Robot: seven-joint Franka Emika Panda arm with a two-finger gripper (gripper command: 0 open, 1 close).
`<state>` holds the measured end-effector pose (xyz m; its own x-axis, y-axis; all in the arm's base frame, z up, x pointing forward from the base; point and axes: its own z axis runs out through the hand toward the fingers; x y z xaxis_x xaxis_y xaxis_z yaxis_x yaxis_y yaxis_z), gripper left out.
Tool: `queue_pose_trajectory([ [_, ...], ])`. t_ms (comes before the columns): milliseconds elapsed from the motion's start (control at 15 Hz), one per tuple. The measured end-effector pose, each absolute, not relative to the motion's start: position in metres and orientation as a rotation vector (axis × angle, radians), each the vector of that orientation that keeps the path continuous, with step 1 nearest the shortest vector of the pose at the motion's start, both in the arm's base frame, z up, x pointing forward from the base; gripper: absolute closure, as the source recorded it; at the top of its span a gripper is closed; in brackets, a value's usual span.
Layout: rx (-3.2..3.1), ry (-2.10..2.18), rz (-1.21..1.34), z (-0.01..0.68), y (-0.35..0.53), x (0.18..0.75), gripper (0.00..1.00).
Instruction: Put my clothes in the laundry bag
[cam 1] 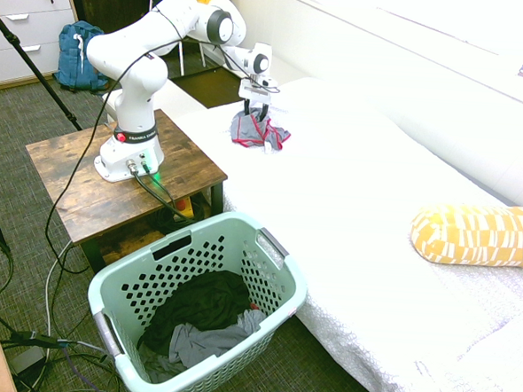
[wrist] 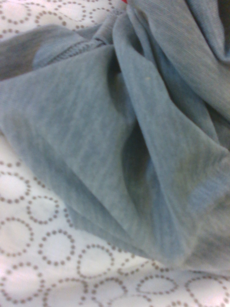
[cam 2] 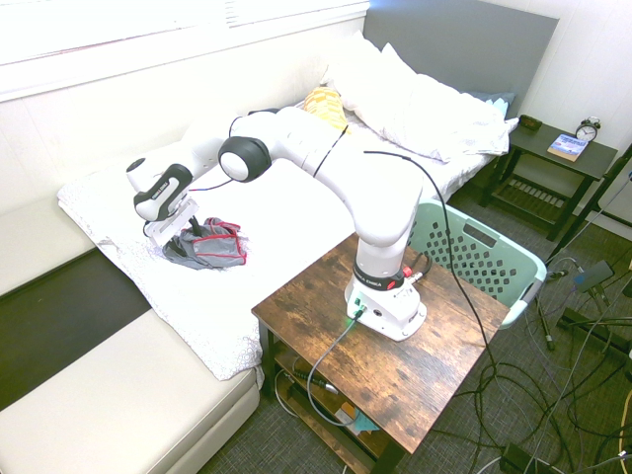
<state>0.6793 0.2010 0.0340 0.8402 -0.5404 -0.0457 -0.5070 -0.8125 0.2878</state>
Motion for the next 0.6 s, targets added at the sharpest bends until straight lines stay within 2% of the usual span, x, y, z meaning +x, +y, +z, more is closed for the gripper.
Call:
queue_pose_trajectory([
  [600,2.714,-0.848,-0.202,0.010,0.203,0.662,1.00],
])
